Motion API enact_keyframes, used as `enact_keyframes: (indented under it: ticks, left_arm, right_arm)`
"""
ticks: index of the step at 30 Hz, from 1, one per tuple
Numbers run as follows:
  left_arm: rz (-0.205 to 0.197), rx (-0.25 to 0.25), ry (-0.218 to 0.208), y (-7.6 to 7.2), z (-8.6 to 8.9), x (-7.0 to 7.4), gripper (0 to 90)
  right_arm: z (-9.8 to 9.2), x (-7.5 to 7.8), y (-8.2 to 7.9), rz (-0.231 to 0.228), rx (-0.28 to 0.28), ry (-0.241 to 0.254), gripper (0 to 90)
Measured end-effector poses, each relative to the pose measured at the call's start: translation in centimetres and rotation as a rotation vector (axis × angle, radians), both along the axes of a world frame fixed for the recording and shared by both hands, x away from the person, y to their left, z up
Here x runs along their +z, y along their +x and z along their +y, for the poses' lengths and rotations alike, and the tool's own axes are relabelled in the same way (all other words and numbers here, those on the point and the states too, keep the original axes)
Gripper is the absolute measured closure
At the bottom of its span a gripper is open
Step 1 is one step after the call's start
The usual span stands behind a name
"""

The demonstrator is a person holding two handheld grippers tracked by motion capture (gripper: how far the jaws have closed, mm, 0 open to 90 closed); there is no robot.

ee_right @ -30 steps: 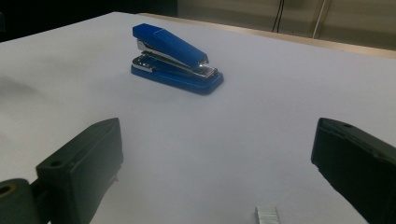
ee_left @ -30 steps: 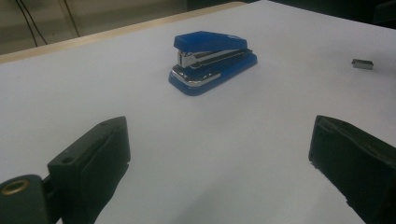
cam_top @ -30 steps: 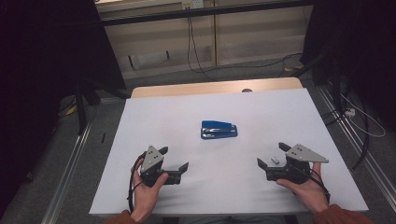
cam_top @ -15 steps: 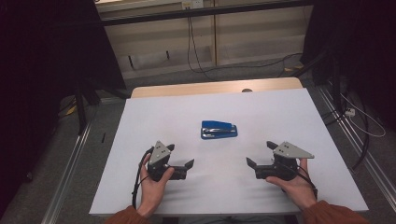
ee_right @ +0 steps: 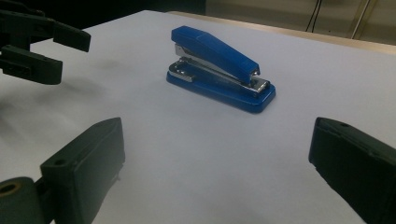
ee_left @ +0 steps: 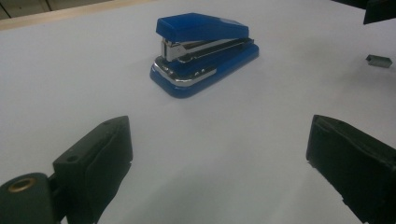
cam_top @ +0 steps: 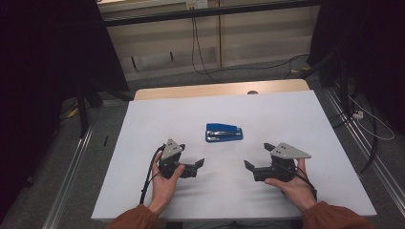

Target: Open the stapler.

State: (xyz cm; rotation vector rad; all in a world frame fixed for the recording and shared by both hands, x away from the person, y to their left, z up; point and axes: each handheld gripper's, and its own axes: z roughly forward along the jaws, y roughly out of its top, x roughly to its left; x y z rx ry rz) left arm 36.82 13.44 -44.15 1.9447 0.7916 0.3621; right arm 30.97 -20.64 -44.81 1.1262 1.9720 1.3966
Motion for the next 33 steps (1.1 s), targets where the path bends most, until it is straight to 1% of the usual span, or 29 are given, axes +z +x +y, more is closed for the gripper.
enact_keyframes:
  ticks: [3,4,5,6,11,12,15,16,17,18,20,21,23,24,25,26,27,28,29,30,31,32,33]
  left_arm:
    - [-0.009,-0.002,0.001,0.3,-0.3,0.1,7.1]
    - [-0.017,0.003,0.000,0.5,-0.4,0.2,7.1]
    - [-0.017,0.003,0.000,0.5,-0.4,0.2,7.2]
    - [-0.028,0.011,-0.005,0.7,-0.6,0.3,7.1]
    - [-0.033,-0.005,-0.022,0.8,-0.9,1.0,7.1]
    - [-0.050,-0.004,-0.017,0.9,-1.2,1.2,7.1]
    - [-0.054,0.000,-0.021,1.2,-1.4,1.3,7.1]
    - [-0.051,0.022,-0.035,1.6,-1.4,1.4,7.1]
    - [-0.051,0.022,-0.035,1.6,-1.4,1.4,7.2]
    - [-0.049,0.047,-0.042,1.8,-1.4,1.4,7.2]
    - [-0.052,0.055,-0.065,2.2,-1.3,1.5,7.1]
    - [-0.057,0.052,-0.055,2.5,-1.3,1.6,7.1]
    - [-0.054,0.055,-0.042,2.9,-1.5,1.7,7.1]
    - [-0.035,0.058,-0.053,3.3,-1.7,1.7,7.2]
    - [-0.035,0.058,-0.053,3.3,-1.7,1.7,7.1]
    - [-0.029,0.057,-0.046,3.6,-2.0,1.7,7.2]
    - [-0.029,0.057,-0.046,3.6,-2.0,1.7,7.2]
    - [-0.048,0.039,-0.020,3.9,-2.4,1.6,7.2]
    - [-0.048,0.039,-0.020,3.9,-2.4,1.6,7.1]
    - [-0.047,0.018,-0.005,4.2,-2.7,1.6,7.2]
    - [-0.047,0.018,-0.005,4.2,-2.7,1.6,7.2]
    - [-0.040,0.007,-0.014,4.6,-2.9,1.8,7.1]
    - [-0.040,0.007,-0.014,4.6,-2.9,1.8,7.1]
  right_arm:
    - [0.2,0.0,0.2,-0.001,0.003,-0.006,3.3]
    - [0.3,0.0,0.5,-0.009,0.002,-0.018,3.1]
    - [0.3,0.0,0.5,-0.009,0.002,-0.018,3.1]
    - [0.4,0.1,0.8,-0.012,0.001,-0.009,3.0]
    - [0.8,0.1,1.3,-0.023,0.005,-0.028,3.1]
    - [1.1,0.2,1.5,-0.031,0.011,-0.032,3.5]
    - [1.4,0.2,1.7,-0.039,0.008,-0.039,3.9]
    - [1.8,0.3,2.1,-0.040,0.030,-0.052,5.6]
    - [1.8,0.3,2.1,-0.040,0.030,-0.052,5.6]
    - [2.0,0.3,2.3,-0.038,0.035,-0.055,5.8]
    - [2.4,0.5,2.6,-0.041,0.037,-0.057,5.8]
    - [2.5,0.6,2.7,-0.039,0.036,-0.061,5.8]
    - [2.7,0.7,3.0,-0.043,0.036,-0.063,5.9]
    - [2.9,0.6,3.4,-0.039,0.038,-0.062,6.0]
    - [2.9,0.6,3.4,-0.039,0.038,-0.062,6.0]
    - [3.1,0.6,3.8,-0.021,0.033,-0.079,5.4]
    - [3.1,0.6,3.8,-0.021,0.033,-0.079,5.4]
    - [3.3,0.5,4.1,-0.023,0.034,-0.086,6.8]
    - [3.3,0.5,4.1,-0.023,0.034,-0.086,6.8]
    - [3.5,0.5,4.5,-0.008,0.041,-0.080,6.9]
    - [3.5,0.5,4.5,-0.008,0.041,-0.080,6.9]
    - [3.8,0.5,4.8,0.009,0.053,-0.077,7.0]
    - [3.8,0.5,4.8,0.009,0.053,-0.077,7.0]
